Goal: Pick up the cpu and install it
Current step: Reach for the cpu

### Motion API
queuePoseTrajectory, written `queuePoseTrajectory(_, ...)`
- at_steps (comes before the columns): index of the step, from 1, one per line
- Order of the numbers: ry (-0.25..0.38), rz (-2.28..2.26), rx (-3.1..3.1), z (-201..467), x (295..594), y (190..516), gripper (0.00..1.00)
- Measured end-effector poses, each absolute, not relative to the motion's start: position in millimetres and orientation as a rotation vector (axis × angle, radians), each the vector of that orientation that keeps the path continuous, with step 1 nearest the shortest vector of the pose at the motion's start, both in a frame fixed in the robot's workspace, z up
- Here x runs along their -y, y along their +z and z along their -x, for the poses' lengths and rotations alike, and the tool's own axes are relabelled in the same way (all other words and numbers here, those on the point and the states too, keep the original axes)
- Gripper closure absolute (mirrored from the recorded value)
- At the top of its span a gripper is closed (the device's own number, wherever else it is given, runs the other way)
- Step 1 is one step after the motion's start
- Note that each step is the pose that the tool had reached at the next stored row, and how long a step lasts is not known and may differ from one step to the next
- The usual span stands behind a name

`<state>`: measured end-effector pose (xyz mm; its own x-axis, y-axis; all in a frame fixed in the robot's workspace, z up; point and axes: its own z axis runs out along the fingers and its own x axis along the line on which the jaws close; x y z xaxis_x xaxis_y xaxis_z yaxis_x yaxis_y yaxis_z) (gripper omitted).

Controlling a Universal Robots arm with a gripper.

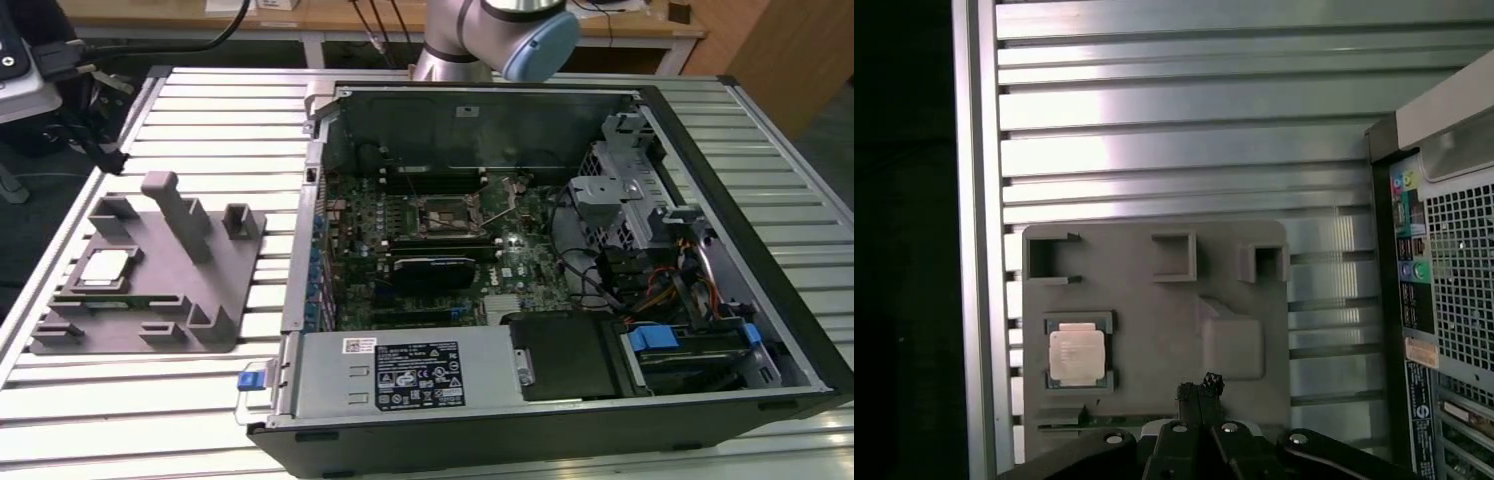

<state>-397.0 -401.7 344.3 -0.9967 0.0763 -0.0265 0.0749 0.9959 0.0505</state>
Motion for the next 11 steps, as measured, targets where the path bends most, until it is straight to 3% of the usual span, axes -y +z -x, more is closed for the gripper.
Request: queuePoseTrajectory(11,0.077,-0.118,-3.11,414,402,331,0.89)
